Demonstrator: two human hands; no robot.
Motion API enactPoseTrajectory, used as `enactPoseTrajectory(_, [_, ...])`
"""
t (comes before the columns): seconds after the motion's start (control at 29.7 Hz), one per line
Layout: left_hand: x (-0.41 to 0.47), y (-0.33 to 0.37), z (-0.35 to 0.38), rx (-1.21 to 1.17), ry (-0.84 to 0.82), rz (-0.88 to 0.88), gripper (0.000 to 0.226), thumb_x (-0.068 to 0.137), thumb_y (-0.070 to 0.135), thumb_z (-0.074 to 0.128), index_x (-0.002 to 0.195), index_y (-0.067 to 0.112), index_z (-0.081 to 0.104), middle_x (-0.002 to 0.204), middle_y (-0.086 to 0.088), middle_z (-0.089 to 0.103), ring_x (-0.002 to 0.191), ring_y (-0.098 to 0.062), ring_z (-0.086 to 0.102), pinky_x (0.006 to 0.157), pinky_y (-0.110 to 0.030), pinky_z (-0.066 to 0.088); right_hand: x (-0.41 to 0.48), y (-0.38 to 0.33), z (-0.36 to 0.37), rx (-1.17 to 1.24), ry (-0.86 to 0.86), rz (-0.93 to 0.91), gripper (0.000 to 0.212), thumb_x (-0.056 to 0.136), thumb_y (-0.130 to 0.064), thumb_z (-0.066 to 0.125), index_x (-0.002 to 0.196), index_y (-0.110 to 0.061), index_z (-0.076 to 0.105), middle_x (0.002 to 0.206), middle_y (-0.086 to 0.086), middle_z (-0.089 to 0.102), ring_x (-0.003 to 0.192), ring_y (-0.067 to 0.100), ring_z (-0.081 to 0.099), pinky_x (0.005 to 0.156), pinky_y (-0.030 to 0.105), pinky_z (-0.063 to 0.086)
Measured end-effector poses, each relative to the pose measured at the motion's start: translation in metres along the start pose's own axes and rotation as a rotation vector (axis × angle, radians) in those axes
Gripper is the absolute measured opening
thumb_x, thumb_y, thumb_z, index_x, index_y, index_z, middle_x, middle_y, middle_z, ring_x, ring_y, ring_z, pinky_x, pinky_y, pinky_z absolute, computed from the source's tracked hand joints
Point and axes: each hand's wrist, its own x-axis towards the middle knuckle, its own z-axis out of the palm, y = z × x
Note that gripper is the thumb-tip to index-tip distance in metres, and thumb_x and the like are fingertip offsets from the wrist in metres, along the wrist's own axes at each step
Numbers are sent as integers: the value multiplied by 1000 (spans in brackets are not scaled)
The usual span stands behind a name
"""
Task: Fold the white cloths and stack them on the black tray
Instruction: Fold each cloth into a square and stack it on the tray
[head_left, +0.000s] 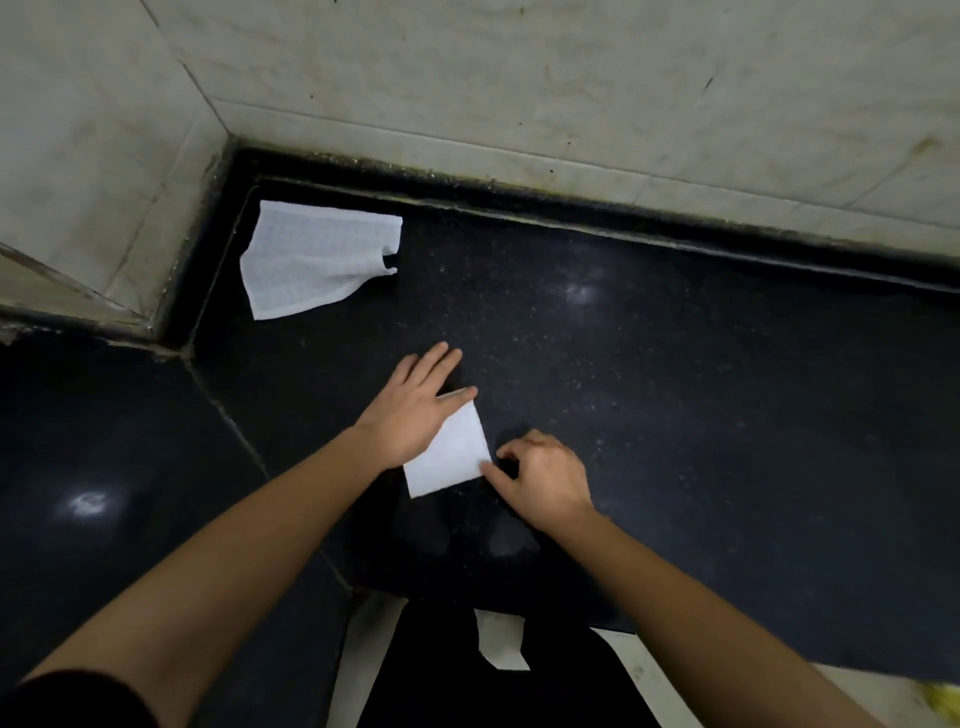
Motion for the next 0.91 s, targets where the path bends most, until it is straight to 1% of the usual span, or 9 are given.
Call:
enactPoseTrajectory(0.07, [11, 2, -7, 176, -103, 99, 73, 93, 4, 48, 154, 29, 19, 163, -18, -7, 149, -37, -12, 119, -53, 10, -3, -10, 2, 40, 3, 106, 37, 89, -58, 58, 108, -29, 71, 113, -2, 63, 107, 18, 60, 87, 31, 48])
enactPoseTrajectory(0.17, [20, 5, -18, 321, -192, 207, 64, 95, 5, 46, 153, 23, 25, 163, -15, -4, 149, -35, -11, 120, -51, 10, 0, -22, 3, 90, -36, 232, 30, 88, -53, 61, 104, -29, 71, 117, -1, 60, 107, 19, 60, 85, 30, 47])
enactPoseTrajectory(0.24, [26, 7, -23, 345, -180, 274, 53, 95, 7, 47, 146, 18, 37, 163, -15, 8, 150, -34, -4, 119, -49, 14, 2, -27, 2, 116, -75, 279, 25, 88, -49, 61, 96, -28, 72, 115, -1, 62, 105, 21, 62, 82, 30, 48])
enactPoseTrajectory(0.37, [32, 8, -25, 278, -193, 311, 45, 92, 8, 54, 135, 18, 48, 147, -6, 43, 143, -27, 25, 111, -41, 30, 2, -25, -6, 241, -150, 318, 23, 82, -41, 65, 84, -20, 73, 87, -1, 72, 84, 17, 66, 73, 32, 57])
enactPoseTrajectory(0.5, [17, 12, -44, -94, -147, 89, 26, 88, 6, 53, 107, 23, 54, 107, 3, 58, 107, -18, 50, 88, -30, 38, -8, -10, -20, 493, -99, 279, 9, 78, -33, 73, 81, -28, 67, 82, -12, 67, 79, 6, 63, 68, 22, 48])
enactPoseTrajectory(0.64, [-6, 7, -66, -635, -31, -221, 27, 83, 13, 65, 105, 28, 60, 91, 11, 60, 90, -12, 54, 76, -28, 43, -15, -1, -55, 715, -39, 233, 15, 80, -20, 78, 85, -29, 67, 76, -10, 67, 68, 1, 59, 68, 14, 47])
enactPoseTrajectory(0.74, [-23, 8, -94, -978, 6, -353, 12, 78, 11, 75, 85, 20, 71, 80, 4, 69, 74, -9, 62, 68, -25, 45, -23, -5, -90, 837, -48, 170, 14, 84, -13, 76, 96, -20, 72, 77, -5, 67, 68, 3, 58, 69, 12, 46])
enactPoseTrajectory(0.84, [-39, 16, -112, -1363, -22, -464, 6, 80, 15, 77, 86, 14, 77, 88, -6, 75, 85, -18, 68, 79, -31, 51, -36, -7, -117, 892, 6, 150, 5, 83, -23, 77, 87, -20, 77, 86, -2, 74, 81, 8, 66, 80, 19, 50])
enactPoseTrajectory(0.91, [-44, 28, -122, -1595, -49, -444, 14, 85, 16, 72, 96, 7, 76, 101, -13, 74, 100, -29, 69, 92, -43, 51, -50, -5, -130, 966, 43, 150, 8, 86, -21, 72, 79, -19, 71, 79, -9, 71, 76, 1, 63, 72, 13, 46])
